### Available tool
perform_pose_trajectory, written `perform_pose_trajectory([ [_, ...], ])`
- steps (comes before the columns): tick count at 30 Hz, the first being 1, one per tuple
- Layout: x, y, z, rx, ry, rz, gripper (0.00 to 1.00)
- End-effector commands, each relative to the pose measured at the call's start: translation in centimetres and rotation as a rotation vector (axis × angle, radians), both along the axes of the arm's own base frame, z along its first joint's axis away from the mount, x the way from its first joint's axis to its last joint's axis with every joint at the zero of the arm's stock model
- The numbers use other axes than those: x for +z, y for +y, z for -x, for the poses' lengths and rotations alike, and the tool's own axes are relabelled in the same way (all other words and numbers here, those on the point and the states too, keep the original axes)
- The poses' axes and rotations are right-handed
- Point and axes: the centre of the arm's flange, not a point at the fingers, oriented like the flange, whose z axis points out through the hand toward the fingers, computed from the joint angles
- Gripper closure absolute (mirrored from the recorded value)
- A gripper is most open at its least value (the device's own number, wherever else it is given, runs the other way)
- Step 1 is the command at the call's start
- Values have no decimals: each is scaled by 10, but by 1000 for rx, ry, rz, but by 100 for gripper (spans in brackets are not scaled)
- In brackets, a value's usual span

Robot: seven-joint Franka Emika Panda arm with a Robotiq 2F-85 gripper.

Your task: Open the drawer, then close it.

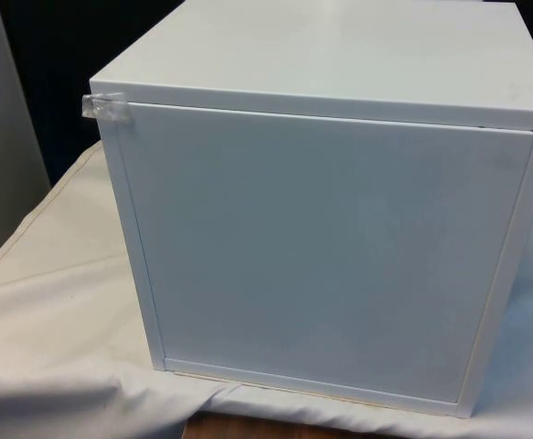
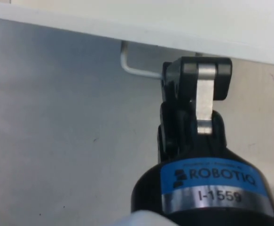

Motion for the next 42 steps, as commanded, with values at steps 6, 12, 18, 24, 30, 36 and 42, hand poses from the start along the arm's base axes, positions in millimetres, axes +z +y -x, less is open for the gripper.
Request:
perform_pose_trajectory([
  [6, -2, 4, 14, 13, -3, 33, 100],
  [12, -3, 4, 23, 22, -3, 41, 100],
  [18, -6, 3, 31, 32, -4, 47, 100],
  [24, -7, 4, 39, 41, -7, 54, 100],
  [30, -8, 9, 46, 44, -13, 50, 100],
  [36, -2, 14, 52, 32, -35, 16, 100],
  [42, 0, 16, 59, 18, -48, -15, 100],
])
